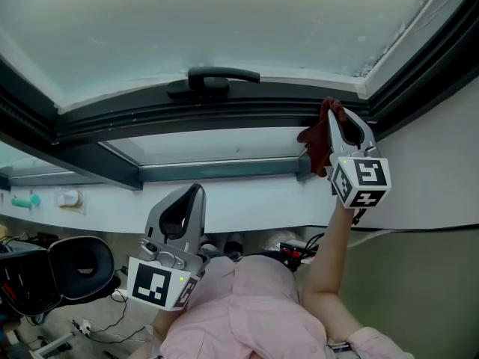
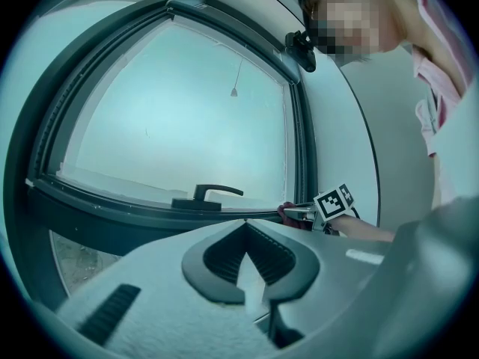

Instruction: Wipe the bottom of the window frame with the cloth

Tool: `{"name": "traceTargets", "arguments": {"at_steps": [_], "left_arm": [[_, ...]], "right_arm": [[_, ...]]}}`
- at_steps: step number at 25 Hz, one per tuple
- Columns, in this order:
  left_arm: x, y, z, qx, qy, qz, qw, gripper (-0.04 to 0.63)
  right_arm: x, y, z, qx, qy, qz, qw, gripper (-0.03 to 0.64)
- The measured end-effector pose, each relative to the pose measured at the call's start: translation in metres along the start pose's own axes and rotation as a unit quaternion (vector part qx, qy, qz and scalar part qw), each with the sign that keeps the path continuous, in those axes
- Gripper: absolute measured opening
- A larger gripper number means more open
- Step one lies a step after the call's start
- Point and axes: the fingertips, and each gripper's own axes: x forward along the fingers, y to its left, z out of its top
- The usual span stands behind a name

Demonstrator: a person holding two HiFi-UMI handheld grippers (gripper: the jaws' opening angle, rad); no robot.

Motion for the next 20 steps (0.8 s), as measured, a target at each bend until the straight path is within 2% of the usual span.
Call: {"name": "traceTargets", "arguments": {"at_steps": [20], "left_arm": [[0.005, -0.001, -0.001, -0.004, 0.002, -0.003, 1.0, -0.002]], "right_arm": [[-0.014, -0.052, -0.014, -0.006, 0.026, -0.065, 0.998, 0.052]]}}
